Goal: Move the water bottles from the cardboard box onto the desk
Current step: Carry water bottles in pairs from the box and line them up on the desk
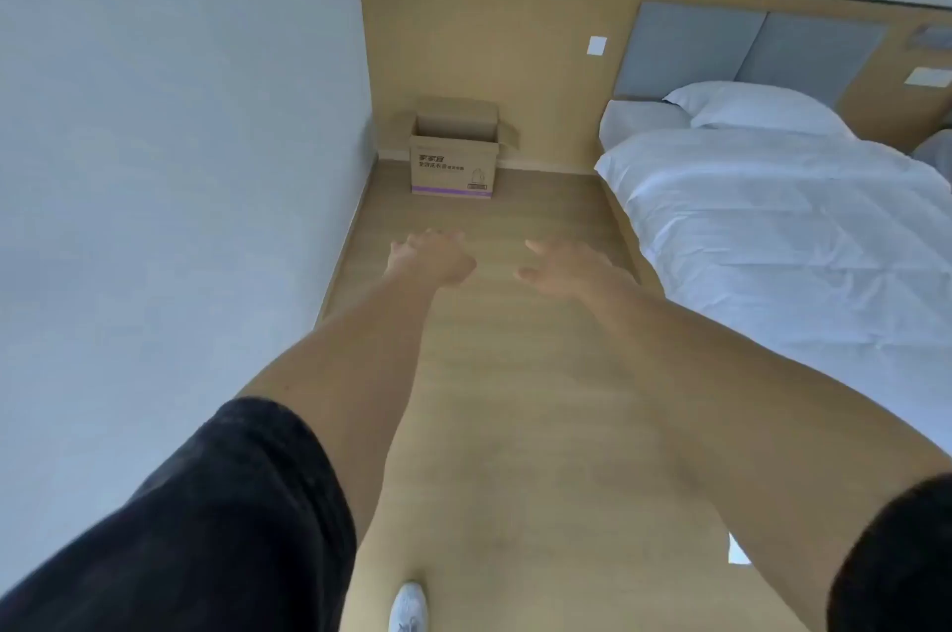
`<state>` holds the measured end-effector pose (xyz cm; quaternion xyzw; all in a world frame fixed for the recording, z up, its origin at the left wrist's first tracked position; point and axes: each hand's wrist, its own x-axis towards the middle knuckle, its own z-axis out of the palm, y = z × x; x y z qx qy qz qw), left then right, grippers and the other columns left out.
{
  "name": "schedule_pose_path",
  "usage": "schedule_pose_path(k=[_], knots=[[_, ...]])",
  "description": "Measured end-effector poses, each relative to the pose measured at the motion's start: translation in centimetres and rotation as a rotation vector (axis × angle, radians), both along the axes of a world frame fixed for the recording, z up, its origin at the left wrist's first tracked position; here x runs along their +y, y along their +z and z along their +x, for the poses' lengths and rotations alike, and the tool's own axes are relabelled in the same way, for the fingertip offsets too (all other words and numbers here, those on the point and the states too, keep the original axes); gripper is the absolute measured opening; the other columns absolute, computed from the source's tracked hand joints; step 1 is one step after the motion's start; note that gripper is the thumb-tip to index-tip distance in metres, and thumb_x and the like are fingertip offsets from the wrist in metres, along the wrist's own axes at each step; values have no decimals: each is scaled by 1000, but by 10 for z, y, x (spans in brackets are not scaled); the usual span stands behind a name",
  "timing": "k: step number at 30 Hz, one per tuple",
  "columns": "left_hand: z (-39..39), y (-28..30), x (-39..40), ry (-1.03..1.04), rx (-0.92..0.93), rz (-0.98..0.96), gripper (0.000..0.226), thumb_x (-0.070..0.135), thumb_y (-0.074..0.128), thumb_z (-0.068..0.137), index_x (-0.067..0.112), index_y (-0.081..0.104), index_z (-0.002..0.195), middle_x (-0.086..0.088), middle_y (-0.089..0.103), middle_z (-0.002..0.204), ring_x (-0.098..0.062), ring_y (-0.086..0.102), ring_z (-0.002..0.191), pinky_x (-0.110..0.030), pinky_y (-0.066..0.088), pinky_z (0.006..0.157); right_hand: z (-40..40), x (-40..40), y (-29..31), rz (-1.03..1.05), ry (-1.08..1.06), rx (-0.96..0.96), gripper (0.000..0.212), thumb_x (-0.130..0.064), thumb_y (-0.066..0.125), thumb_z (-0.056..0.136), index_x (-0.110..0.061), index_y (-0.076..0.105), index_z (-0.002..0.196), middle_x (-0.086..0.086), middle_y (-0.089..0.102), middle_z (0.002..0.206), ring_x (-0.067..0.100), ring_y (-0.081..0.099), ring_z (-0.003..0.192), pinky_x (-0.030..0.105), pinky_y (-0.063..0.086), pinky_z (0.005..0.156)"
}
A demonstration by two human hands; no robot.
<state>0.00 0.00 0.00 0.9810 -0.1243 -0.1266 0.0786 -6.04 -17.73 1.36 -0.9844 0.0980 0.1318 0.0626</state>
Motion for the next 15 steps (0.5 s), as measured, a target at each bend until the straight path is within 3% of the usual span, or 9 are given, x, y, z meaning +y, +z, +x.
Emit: schedule_pose_path(k=[7, 15], knots=[[107, 11, 22, -12, 25, -12, 64, 30, 41, 94, 32, 29, 156, -7, 34, 159, -31, 30, 146, -48, 24, 115, 101, 19, 3, 23, -54, 30, 71, -60, 41, 97, -35, 17, 159, -1, 22, 166, 27, 28, 149, 47, 30, 117], [206, 4, 31, -20, 40, 17, 65, 37, 40, 93, 34, 26, 157, -6, 31, 161, -32, 30, 146, -49, 24, 115, 194, 24, -2, 36, -95, 8, 71, -62, 43, 95, -37, 19, 158, -1, 23, 165, 26, 26, 149, 46, 29, 116]])
